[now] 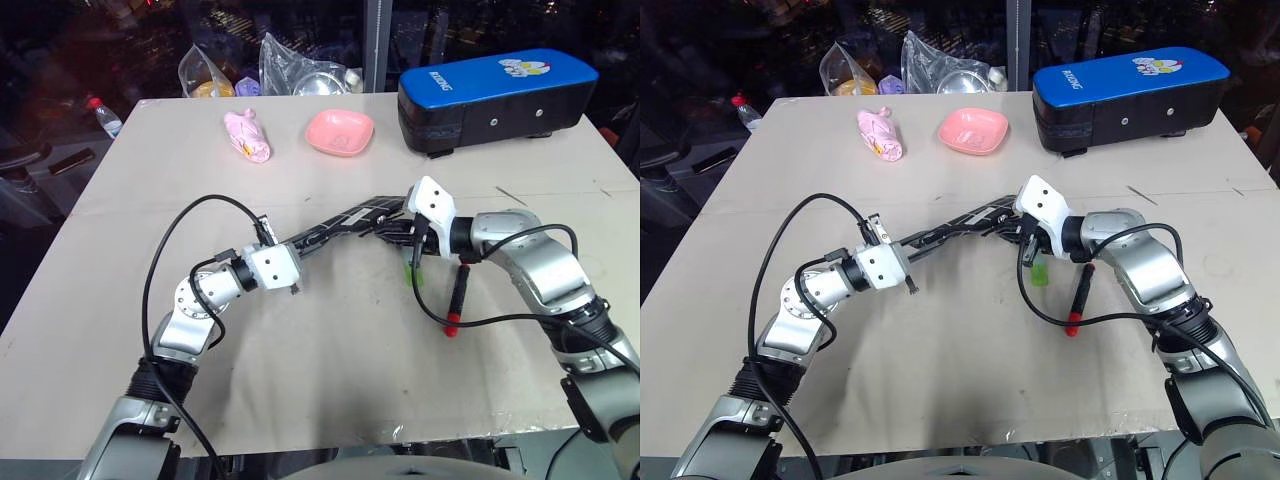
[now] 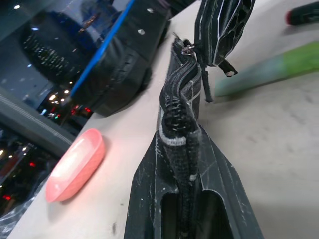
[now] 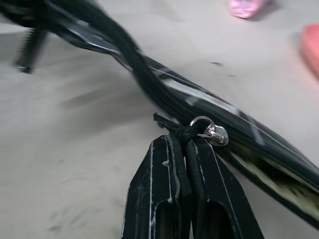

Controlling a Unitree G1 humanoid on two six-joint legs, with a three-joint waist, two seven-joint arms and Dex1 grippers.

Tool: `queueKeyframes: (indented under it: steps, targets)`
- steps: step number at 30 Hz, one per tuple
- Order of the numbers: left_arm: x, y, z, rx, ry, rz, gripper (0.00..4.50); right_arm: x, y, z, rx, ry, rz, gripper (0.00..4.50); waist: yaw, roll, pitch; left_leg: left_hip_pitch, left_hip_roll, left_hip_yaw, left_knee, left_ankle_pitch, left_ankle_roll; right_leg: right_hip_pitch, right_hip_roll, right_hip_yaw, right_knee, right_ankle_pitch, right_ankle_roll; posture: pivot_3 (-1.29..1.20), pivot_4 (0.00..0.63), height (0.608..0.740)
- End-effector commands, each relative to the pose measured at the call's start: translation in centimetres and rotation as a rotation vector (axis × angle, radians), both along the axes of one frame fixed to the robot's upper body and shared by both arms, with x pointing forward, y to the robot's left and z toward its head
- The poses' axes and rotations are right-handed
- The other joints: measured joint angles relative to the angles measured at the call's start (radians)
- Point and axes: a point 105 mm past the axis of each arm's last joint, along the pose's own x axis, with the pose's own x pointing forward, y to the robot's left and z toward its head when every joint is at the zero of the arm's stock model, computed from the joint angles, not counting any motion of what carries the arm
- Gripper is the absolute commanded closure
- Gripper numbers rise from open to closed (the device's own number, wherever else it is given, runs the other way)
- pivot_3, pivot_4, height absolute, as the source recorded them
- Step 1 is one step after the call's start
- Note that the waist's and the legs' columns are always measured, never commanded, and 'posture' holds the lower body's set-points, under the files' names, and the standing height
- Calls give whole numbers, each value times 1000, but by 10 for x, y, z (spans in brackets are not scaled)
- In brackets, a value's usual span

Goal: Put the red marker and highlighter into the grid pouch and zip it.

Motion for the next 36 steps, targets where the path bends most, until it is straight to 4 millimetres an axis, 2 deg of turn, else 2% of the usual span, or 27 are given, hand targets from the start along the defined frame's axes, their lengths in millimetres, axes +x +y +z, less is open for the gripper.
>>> queueKeyframes:
  steps: [1, 7, 12, 21, 31, 36]
  targets:
    - [-3, -3, -1, 28, -22, -27, 4500, -17, 21, 20, 41, -43, 122, 4470, 0, 0, 0, 0, 0, 0, 0, 0, 0, 0, 0, 0, 0, 0, 0, 0, 150, 734]
    - [-1, -9, -3, 19, -23, -39, 4500, -29, 42, 24, 33, -49, 213, 4470, 0, 0, 0, 0, 0, -1, 0, 0, 0, 0, -1, 0, 0, 0, 0, 0, 150, 734]
    - [1, -13, 1, -6, -41, -34, 4500, -33, 49, 24, 34, -36, 238, 4470, 1, 0, 0, 0, 0, -1, 0, 0, 0, 0, -1, -1, 0, 0, 0, 0, 150, 734]
    - [2, -2, 27, -97, -141, 24, 4500, -17, 33, 21, 6, -25, 141, 4470, 1, 0, 0, -1, -1, -1, 0, 0, 0, 0, -4, -1, 0, 0, 0, 0, 150, 734]
    - [0, 0, 31, -102, -178, 35, 4500, -11, 25, 22, -22, -37, 136, 4470, 1, 0, 0, -1, -1, -1, 0, 0, 0, 0, -4, -1, 0, 0, 0, 0, 150, 734]
    - [-4, -9, 24, -67, -169, -8, 4500, -15, 33, 27, -11, -53, 178, 4470, 1, 0, 0, -1, -1, -1, 0, 0, 0, 0, -4, -1, 0, 0, 0, 0, 150, 734]
